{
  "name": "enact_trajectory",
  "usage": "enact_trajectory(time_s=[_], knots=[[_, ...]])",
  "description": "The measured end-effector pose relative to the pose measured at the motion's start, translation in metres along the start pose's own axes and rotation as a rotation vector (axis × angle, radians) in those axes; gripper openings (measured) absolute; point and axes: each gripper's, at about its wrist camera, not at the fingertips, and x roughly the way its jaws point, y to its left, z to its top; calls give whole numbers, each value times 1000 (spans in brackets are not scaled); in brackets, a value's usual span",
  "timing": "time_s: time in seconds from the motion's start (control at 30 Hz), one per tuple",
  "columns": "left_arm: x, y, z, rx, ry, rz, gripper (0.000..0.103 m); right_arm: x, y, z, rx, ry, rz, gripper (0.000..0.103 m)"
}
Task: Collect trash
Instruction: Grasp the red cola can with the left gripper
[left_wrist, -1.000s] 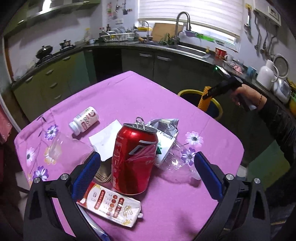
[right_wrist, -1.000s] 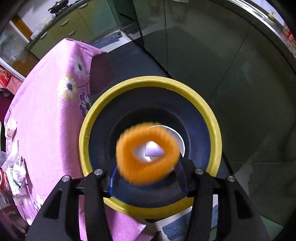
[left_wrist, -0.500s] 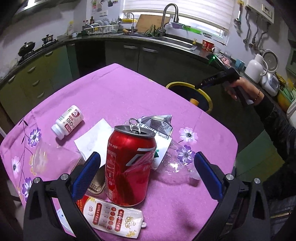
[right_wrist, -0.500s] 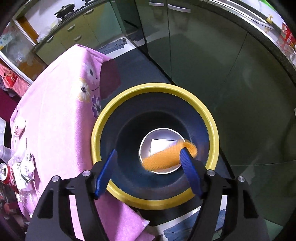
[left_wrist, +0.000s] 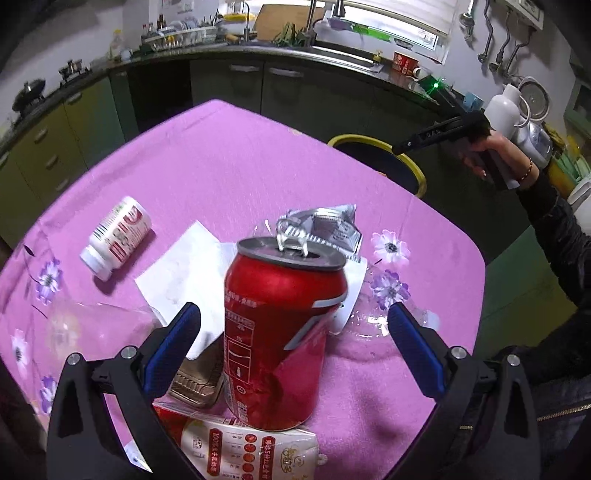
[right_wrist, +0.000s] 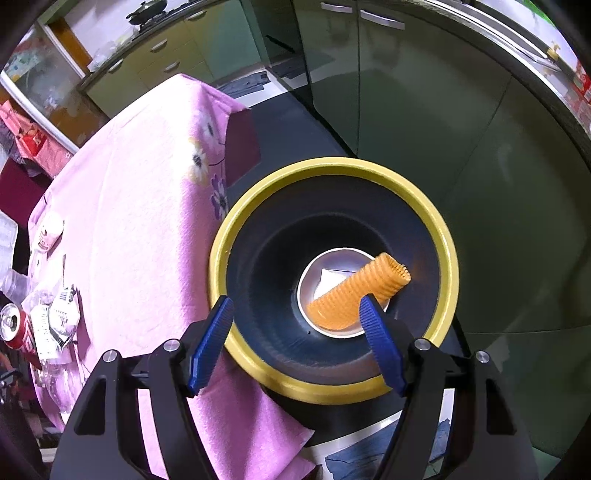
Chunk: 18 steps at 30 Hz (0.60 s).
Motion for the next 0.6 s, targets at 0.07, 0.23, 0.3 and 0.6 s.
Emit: enact_trajectory(time_s=[0.07, 0.23, 0.3, 0.6], knots=[[6, 3, -1, -3, 15, -15, 96, 1, 5, -1, -10, 5, 4, 71], [13, 0, -6, 18, 36, -25, 96, 2, 14, -2, -27, 12, 11, 71], [16, -3, -7, 33, 46, -21, 96, 4, 19, -2, -35, 16, 14, 71], [29, -5, -7, 55, 85, 25, 73, 15, 27, -4, -50, 37, 31, 71]])
